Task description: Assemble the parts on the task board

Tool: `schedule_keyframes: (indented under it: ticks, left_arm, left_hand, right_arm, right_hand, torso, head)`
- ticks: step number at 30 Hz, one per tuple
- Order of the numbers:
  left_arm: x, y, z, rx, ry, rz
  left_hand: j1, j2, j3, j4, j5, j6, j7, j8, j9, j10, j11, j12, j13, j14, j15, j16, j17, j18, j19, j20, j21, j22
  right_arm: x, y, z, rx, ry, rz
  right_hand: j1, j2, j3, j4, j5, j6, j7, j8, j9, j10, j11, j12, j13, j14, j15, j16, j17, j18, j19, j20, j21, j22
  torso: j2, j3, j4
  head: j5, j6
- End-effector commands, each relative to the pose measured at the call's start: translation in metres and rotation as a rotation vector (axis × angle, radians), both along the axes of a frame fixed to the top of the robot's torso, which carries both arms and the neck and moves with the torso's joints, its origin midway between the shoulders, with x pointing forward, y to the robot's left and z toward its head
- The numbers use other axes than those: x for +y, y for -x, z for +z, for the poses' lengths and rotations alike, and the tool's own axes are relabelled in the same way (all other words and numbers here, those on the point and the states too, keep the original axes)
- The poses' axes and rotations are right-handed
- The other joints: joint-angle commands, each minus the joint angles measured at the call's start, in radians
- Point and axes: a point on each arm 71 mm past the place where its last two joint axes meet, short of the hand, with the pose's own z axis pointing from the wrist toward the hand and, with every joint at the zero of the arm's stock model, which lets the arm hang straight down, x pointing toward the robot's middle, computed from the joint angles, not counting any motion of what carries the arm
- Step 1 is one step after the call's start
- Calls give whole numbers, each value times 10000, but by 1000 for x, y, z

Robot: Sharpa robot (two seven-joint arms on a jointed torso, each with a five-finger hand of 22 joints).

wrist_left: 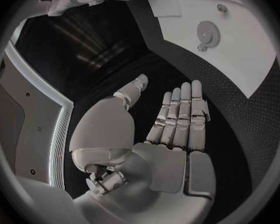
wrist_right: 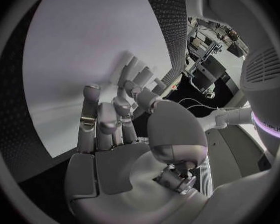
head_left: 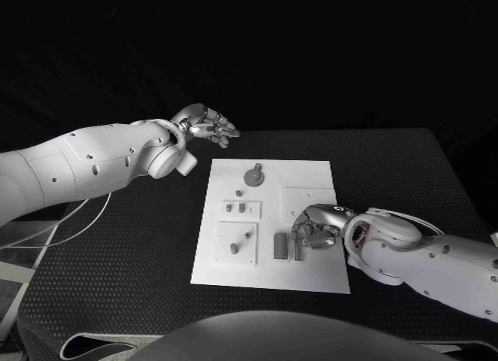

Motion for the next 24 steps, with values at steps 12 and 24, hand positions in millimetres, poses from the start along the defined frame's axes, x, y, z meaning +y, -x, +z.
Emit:
schedule_keyframes:
  ticks: [12, 24]
  left_arm:
    - [-2, 1, 1, 16, 71, -176]
    - [-2, 0, 1, 22, 69, -177]
  left_hand:
    - [2, -29, -4, 39, -33, -48, 129, 54, -10, -45, -18, 40, -14, 92, 7, -60, 20, 111, -26, 9, 32, -12]
    - [5, -28, -4, 40, -33, -46, 128, 57, -11, -43, -19, 44, -16, 93, 7, -65, 25, 110, -26, 10, 32, -13]
  right_arm:
    - [-2, 1, -5, -735, 523, 498]
    - [-3, 2, -4, -865, 510, 573]
  right_hand:
    - [201, 18, -87, -8, 18, 434, 91, 222, 125, 42, -116, -29, -39, 13, -134, 5, 1, 161, -23, -57, 43, 165]
    - [222, 87, -73, -8, 19, 441, 73, 255, 159, 56, -133, -23, -35, 16, -150, 8, 1, 161, -17, -55, 40, 162]
  torso:
    - [2, 6, -7]
    - [-3, 7, -8]
  head:
    - [26, 0]
    - [8, 0]
